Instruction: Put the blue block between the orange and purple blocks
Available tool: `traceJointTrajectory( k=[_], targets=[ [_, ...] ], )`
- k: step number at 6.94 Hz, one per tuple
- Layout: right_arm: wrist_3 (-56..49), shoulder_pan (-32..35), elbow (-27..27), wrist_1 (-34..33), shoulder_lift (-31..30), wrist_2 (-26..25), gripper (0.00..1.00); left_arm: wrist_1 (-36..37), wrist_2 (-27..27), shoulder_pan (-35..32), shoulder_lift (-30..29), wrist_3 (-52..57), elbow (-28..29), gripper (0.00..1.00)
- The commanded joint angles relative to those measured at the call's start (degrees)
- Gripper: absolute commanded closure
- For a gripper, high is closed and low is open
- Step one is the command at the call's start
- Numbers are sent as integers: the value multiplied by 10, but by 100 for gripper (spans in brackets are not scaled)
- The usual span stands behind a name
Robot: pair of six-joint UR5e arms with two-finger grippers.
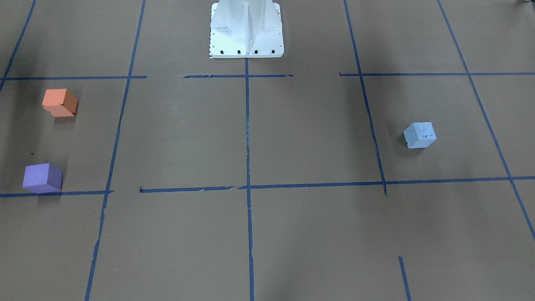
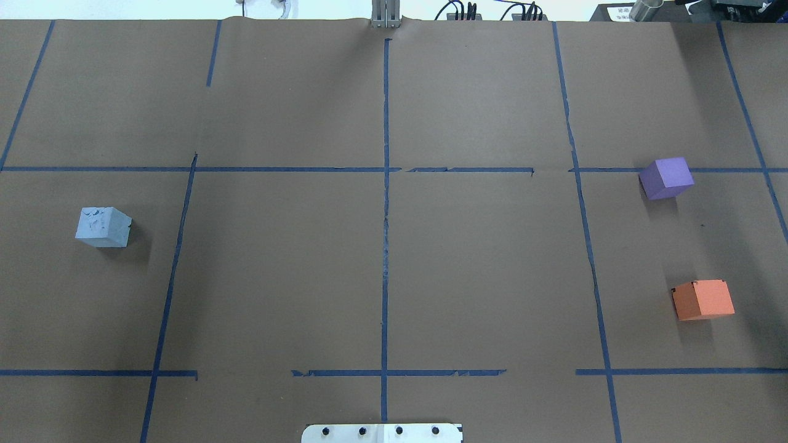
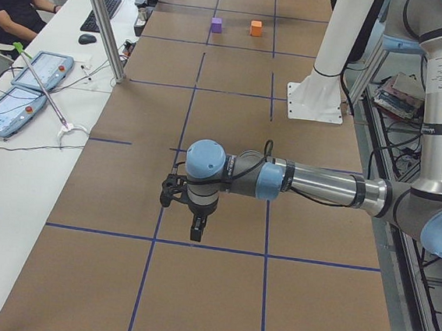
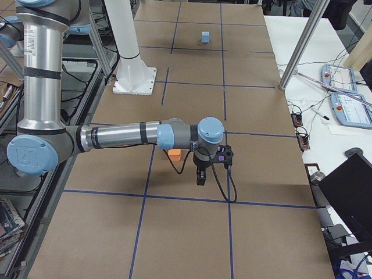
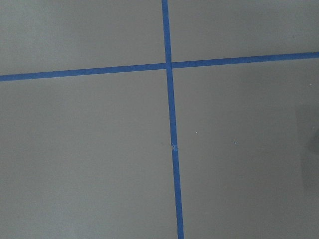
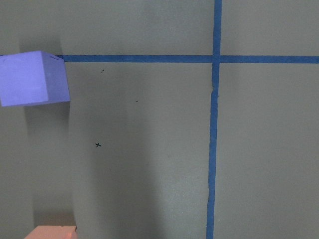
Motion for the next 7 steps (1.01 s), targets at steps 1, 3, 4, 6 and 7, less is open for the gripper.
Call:
traceJointTrajectory(
  k=[1, 3, 4, 6, 7],
  targets=[
    [1, 0, 1, 0, 0, 1, 0, 0, 0, 0, -1, -1, -1, 0],
    [1, 0, 1, 0, 0, 2, 0, 1, 0, 1, 1, -1, -4, 0],
    [1, 0, 1, 0, 0, 2, 0, 0, 0, 1, 1, -1, -5, 0],
    [1, 0, 2, 0, -1, 2, 0, 0, 0, 1, 1, -5, -6, 0],
    [1, 0, 17, 0, -13, 2, 0, -1, 0, 1, 1, -6, -6, 0]
  ],
)
